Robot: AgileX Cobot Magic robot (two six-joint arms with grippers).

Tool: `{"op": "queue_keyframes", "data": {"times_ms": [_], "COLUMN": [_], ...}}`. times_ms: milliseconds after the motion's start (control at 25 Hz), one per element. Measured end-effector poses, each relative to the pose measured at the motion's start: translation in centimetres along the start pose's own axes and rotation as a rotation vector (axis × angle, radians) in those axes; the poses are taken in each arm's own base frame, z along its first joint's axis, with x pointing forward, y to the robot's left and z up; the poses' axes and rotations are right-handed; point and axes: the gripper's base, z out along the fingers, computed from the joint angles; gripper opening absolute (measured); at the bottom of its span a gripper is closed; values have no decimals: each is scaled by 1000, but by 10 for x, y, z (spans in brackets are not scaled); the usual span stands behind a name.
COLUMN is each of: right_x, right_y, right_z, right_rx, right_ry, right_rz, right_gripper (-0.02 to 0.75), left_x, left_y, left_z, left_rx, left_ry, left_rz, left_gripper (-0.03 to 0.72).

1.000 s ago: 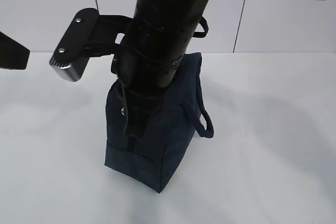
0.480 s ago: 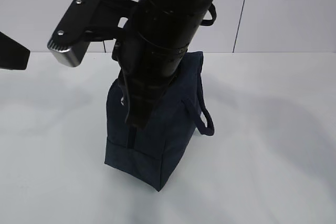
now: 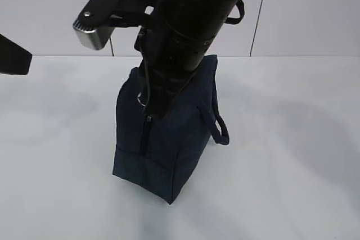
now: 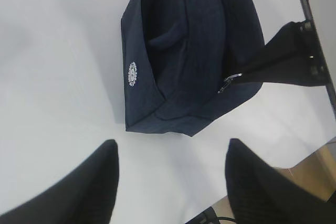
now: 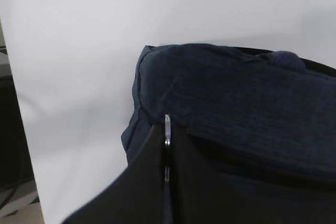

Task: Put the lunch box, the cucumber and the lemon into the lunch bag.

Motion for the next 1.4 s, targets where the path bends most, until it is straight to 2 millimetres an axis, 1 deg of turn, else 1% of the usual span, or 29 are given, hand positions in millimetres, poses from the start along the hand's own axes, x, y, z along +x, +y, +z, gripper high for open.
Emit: {"op": "queue_keyframes", "data": {"times_ms": [120, 360, 600, 880, 1200, 1400], "right_x": [3, 9, 16, 27, 30, 33], "right_y": [-8, -28, -39, -53, -56, -57], "right_z": [-3, -15, -21, -7, 10, 12], "right_rx": [-43, -84, -134, -217, -254, -241], "right_ry": [-53, -170, -248, -273, -243, -217], "right_rz": [34, 107, 176, 253, 271, 257], "right_gripper": [20, 20, 20, 20, 20, 20], "left_x": [0, 0, 0, 0, 0, 0], "left_y": [0, 0, 0, 0, 0, 0], "left_z": [0, 0, 0, 0, 0, 0], "left_rx": [0, 0, 0, 0, 0, 0], "left_ry": [0, 0, 0, 2, 2, 2], "left_rz": [0, 0, 0, 0, 0, 0], "left_gripper": [449, 449, 449, 449, 449, 449]}}
